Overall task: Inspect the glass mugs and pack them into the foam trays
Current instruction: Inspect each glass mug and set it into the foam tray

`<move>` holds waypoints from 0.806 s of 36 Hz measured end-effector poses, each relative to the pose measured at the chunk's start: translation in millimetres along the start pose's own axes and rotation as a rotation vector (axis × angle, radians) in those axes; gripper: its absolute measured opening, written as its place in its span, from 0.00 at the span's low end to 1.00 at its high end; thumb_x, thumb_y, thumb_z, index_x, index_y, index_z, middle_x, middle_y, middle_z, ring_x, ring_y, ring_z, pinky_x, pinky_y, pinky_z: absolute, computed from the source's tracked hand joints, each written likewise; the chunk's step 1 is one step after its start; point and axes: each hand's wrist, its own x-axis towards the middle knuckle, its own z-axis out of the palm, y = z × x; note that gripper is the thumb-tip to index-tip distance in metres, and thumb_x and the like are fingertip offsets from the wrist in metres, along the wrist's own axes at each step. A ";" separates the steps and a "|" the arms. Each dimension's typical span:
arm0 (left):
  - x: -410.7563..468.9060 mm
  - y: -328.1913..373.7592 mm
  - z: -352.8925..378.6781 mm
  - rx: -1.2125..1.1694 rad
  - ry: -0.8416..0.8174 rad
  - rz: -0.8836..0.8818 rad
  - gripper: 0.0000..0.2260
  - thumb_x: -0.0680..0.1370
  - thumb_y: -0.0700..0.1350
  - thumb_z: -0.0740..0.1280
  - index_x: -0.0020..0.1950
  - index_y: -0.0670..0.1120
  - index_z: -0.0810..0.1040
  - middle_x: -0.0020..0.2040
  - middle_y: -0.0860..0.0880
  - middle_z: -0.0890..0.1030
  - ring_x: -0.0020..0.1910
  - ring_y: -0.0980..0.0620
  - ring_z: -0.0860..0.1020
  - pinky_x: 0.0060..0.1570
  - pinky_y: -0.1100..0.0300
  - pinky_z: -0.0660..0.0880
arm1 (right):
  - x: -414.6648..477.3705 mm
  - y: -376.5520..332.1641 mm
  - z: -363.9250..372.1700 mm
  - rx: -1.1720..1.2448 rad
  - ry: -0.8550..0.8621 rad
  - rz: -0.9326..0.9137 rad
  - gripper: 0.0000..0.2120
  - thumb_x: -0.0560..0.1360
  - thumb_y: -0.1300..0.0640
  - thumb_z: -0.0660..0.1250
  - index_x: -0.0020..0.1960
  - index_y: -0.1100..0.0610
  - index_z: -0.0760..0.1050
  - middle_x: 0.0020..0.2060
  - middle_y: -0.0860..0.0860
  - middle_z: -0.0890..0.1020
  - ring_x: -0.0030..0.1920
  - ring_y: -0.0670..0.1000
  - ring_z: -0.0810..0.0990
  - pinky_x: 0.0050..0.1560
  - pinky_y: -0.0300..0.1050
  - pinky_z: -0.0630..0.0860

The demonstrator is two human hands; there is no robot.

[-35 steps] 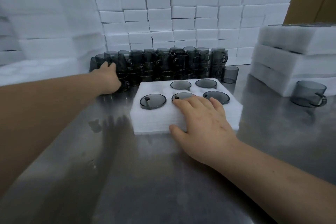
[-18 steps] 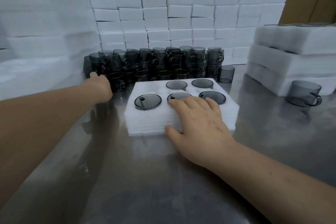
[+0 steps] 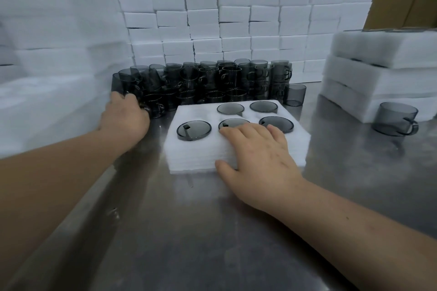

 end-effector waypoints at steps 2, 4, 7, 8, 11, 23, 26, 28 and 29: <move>-5.0 10.2 -8.7 -0.137 0.075 -0.014 0.13 0.78 0.46 0.58 0.56 0.38 0.69 0.59 0.38 0.65 0.46 0.36 0.71 0.48 0.45 0.68 | -0.1 -0.2 -0.3 -0.003 -0.001 0.000 0.27 0.74 0.43 0.57 0.71 0.49 0.60 0.64 0.46 0.68 0.68 0.49 0.58 0.68 0.47 0.38; -10.7 23.3 -21.4 -0.280 0.129 -0.050 0.13 0.79 0.46 0.56 0.56 0.38 0.68 0.60 0.38 0.64 0.39 0.40 0.69 0.43 0.49 0.65 | -0.2 -0.4 -0.6 -0.006 -0.003 -0.001 0.27 0.74 0.43 0.57 0.71 0.49 0.60 0.64 0.46 0.68 0.68 0.49 0.58 0.67 0.47 0.38; -22.1 42.4 -41.4 -0.494 0.175 -0.092 0.09 0.79 0.45 0.55 0.54 0.40 0.67 0.62 0.39 0.64 0.46 0.39 0.72 0.48 0.50 0.68 | 0.3 -0.7 -0.9 -0.004 -0.010 0.001 0.27 0.74 0.43 0.57 0.71 0.49 0.60 0.64 0.46 0.68 0.68 0.49 0.58 0.68 0.48 0.39; -27.4 48.8 -47.5 -0.553 0.180 -0.094 0.09 0.79 0.45 0.55 0.55 0.41 0.67 0.63 0.39 0.64 0.50 0.38 0.72 0.53 0.49 0.68 | 0.4 -0.6 -0.9 -0.003 -0.011 0.003 0.27 0.74 0.43 0.57 0.71 0.49 0.60 0.64 0.46 0.68 0.68 0.49 0.59 0.68 0.48 0.39; -45.5 66.1 -64.4 -0.698 0.191 -0.061 0.07 0.79 0.47 0.55 0.53 0.46 0.65 0.63 0.43 0.64 0.58 0.42 0.69 0.62 0.49 0.65 | 0.3 -0.4 -0.4 0.002 -0.012 0.008 0.27 0.74 0.43 0.57 0.71 0.49 0.60 0.64 0.47 0.69 0.68 0.49 0.59 0.69 0.48 0.40; -136.1 104.9 -96.4 -1.195 0.126 0.129 0.07 0.72 0.56 0.59 0.44 0.55 0.65 0.50 0.48 0.74 0.44 0.58 0.75 0.47 0.61 0.75 | -2.0 -5.6 -12.0 0.343 0.176 0.033 0.32 0.74 0.49 0.61 0.75 0.54 0.55 0.67 0.48 0.70 0.65 0.48 0.65 0.67 0.45 0.58; -145.6 99.9 -92.4 -1.266 0.177 0.156 0.07 0.73 0.51 0.61 0.46 0.54 0.64 0.46 0.56 0.71 0.36 0.68 0.73 0.37 0.74 0.69 | -4.6 -4.8 -13.0 0.446 0.150 0.035 0.34 0.74 0.48 0.61 0.76 0.51 0.51 0.66 0.44 0.70 0.62 0.48 0.70 0.58 0.38 0.60; -147.4 95.5 -89.3 -1.288 0.161 0.132 0.09 0.71 0.51 0.62 0.47 0.54 0.64 0.48 0.55 0.70 0.36 0.66 0.73 0.40 0.72 0.70 | -6.2 -4.4 -13.2 0.495 0.127 0.019 0.34 0.74 0.48 0.60 0.76 0.49 0.49 0.60 0.37 0.69 0.60 0.43 0.69 0.55 0.35 0.59; -147.3 93.6 -88.0 -1.295 0.146 0.118 0.10 0.70 0.51 0.63 0.47 0.55 0.63 0.50 0.54 0.71 0.37 0.64 0.74 0.42 0.69 0.71 | -6.8 -4.8 -13.1 0.505 0.125 0.007 0.34 0.74 0.47 0.60 0.76 0.49 0.49 0.56 0.32 0.67 0.57 0.41 0.69 0.54 0.35 0.59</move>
